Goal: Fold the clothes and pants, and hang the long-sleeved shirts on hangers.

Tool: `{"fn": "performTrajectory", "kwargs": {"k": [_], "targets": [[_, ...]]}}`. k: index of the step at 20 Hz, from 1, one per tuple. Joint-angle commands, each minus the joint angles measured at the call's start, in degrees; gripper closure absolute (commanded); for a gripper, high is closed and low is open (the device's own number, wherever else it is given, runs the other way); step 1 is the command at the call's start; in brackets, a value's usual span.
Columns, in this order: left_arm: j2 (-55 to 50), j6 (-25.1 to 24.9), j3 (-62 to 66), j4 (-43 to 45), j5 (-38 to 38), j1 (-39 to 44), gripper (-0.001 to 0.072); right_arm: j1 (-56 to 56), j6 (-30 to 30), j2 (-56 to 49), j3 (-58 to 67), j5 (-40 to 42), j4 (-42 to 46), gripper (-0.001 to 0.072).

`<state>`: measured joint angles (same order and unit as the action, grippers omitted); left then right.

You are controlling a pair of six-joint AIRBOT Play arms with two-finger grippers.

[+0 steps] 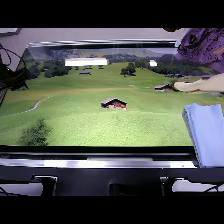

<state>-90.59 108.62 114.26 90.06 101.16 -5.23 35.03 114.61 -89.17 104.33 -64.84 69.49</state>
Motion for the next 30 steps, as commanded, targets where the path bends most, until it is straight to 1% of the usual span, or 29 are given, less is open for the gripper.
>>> {"fn": "performTrajectory", "kwargs": {"k": [1,3,6,8,10,12,14,17,20,22,30], "targets": [[0.1,-0.2,0.0,0.0,1.4,0.0,0.0691,0.1,8.6,2.7,0.0,-8.3,12.0,0.0688],[0.1,-0.2,0.0,0.0,2.1,0.0,0.0691,0.1,10.0,3.8,0.0,-12.2,15.3,0.0688],[0.0,-0.2,0.0,0.0,2.8,-0.1,0.0691,0.1,10.4,4.5,-0.2,-20.1,18.4,0.0689],[0.1,-0.3,0.0,0.0,3.0,0.0,0.0691,0.1,10.5,5.7,-1.9,-22.7,21.9,0.069],[0.1,-0.3,0.0,0.0,3.2,0.0,0.0691,0.1,10.3,8.5,-6.9,-23.2,26.5,0.069],[0.0,-0.7,0.0,0.0,3.6,0.0,0.0691,0.1,10.3,12.5,-14.2,-21.4,29.5,0.0691],[0.0,-2.1,0.0,0.0,3.6,0.0,0.0691,1.8,10.4,16.0,-21.3,-18.6,29.8,0.069],[0.0,-2.4,0.0,0.0,3.6,-0.1,0.0691,6.4,10.0,18.0,-28.0,-18.2,29.0,0.069],[0.0,-2.4,0.0,0.0,3.4,-0.1,0.0691,7.5,7.6,18.6,-31.9,-18.1,28.9,0.0689],[0.0,-2.4,0.0,0.0,3.4,-0.1,0.0691,7.5,7.3,18.6,-34.0,-18.1,29.3,0.0689],[0.0,-2.4,0.0,0.0,3.4,-0.1,0.0691,7.5,6.8,18.6,-42.6,-21.6,36.9,0.0688]]}}
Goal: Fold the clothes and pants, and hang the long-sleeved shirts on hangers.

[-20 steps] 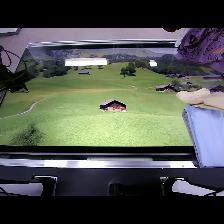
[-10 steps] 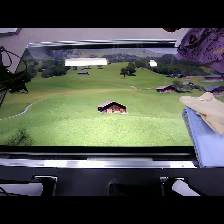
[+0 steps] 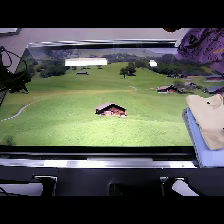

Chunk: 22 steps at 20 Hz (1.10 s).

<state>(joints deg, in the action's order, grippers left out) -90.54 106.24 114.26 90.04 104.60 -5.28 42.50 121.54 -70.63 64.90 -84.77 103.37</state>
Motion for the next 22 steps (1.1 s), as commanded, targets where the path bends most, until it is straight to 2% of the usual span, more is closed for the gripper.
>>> {"fn": "performTrajectory", "kwargs": {"k": [1,9,19,20,21,22], "targets": [[0.0,0.0,0.0,0.0,-0.1,-0.1,0.0691,0.0,0.2,0.0,-4.1,-2.2,3.6,0.0688],[0.0,0.0,0.0,0.0,-0.1,-0.1,0.0691,0.0,0.8,0.0,-9.0,-3.1,9.9,0.0687],[0.0,0.0,0.0,0.0,-0.2,0.0,0.0691,0.0,0.8,0.0,-9.1,1.3,12.9,0.0687],[0.0,0.0,0.0,0.0,-0.2,0.0,0.0691,0.0,0.8,0.0,-9.1,1.6,12.9,0.0644],[0.0,0.0,0.0,0.0,-0.2,0.0,0.0691,0.0,0.4,0.0,-9.1,1.9,12.9,0.051],[0.0,0.0,0.0,0.0,-0.2,0.0,0.0691,0.0,-0.2,0.0,-8.9,1.8,13.0,0.0346]]}}
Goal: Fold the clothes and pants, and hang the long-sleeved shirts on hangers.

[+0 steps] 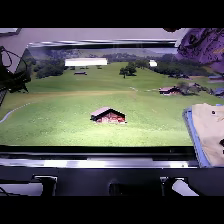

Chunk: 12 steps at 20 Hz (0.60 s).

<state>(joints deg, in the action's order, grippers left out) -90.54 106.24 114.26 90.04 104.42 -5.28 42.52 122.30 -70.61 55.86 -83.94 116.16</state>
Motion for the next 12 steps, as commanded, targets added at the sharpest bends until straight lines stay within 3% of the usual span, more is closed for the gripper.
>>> {"fn": "performTrajectory", "kwargs": {"k": [1,3,5,9,11,12], "targets": [[0.0,0.0,0.0,0.0,-0.1,0.0,0.0691,0.0,-1.7,0.0,0.9,1.0,0.2,0.0231],[-0.1,0.0,0.0,0.0,-0.5,0.0,0.069,0.0,-1.7,0.0,4.7,2.7,-0.9,0.0244],[0.0,-1.4,0.0,0.0,-1.1,0.0,0.069,-1.0,-4.3,0.0,10.7,7.8,-6.4,0.0371],[1.1,-3.4,0.0,-0.1,-4.7,0.0,0.0692,-14.4,-12.1,0.0,17.9,22.8,-18.1,0.0484],[3.5,-7.6,-0.4,-0.5,-7.9,0.6,0.0693,-24.6,-15.6,-0.2,18.0,27.7,-22.5,0.0652],[5.8,-9.2,-1.9,-0.5,-10.6,1.2,0.0693,-30.4,-17.3,-0.3,18.0,29.4,-24.4,0.0689]]}}
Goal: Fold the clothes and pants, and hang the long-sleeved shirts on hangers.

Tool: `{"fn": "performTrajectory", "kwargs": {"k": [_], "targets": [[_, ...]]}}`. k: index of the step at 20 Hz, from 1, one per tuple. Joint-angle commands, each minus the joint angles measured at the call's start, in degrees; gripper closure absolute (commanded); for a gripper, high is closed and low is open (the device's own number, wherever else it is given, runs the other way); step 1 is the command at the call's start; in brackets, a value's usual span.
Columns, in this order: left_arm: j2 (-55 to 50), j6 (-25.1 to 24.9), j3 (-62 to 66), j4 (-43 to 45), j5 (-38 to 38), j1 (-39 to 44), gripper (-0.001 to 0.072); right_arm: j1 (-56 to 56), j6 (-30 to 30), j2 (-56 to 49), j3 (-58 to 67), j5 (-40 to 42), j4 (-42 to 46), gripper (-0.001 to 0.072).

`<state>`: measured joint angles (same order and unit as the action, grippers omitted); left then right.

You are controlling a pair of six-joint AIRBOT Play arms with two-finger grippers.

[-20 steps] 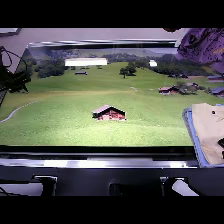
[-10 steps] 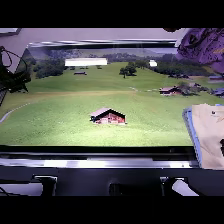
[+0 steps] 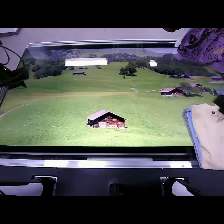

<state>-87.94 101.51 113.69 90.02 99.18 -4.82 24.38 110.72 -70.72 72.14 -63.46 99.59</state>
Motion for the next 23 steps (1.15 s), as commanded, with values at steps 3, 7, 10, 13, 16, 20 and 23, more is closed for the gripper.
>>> {"fn": "performTrajectory", "kwargs": {"k": [3,7,10,13,16,20,23], "targets": [[13.4,-5.1,-13.1,-0.7,-12.8,3.1,0.0694,-29.0,-11.0,-0.9,1.6,8.8,-9.0,0.0686],[30.6,-5.0,-37.9,-0.7,-20.2,6.9,0.0693,-45.3,-18.2,-1.0,1.5,6.4,-8.9,0.0686],[38.1,-4.3,-45.4,-0.6,-23.8,7.5,0.0691,-50.4,-18.6,-1.0,1.5,7.8,-8.9,0.0686],[40.3,-3.8,-45.7,-0.5,-23.6,7.3,0.069,-51.0,-18.6,-1.0,1.6,9.2,-8.9,0.0685],[40.2,-3.8,-45.7,-0.6,-23.6,7.4,0.069,-51.0,-18.6,-0.8,1.6,8.8,-8.8,0.0685],[40.2,-3.8,-45.7,-0.6,-23.6,7.4,0.069,-51.0,-18.6,-0.8,1.6,8.8,-8.8,0.0685],[40.2,-3.8,-45.7,-0.6,-23.6,7.4,0.0689,-51.0,-18.6,-0.8,1.6,8.8,-8.8,0.0685]]}}
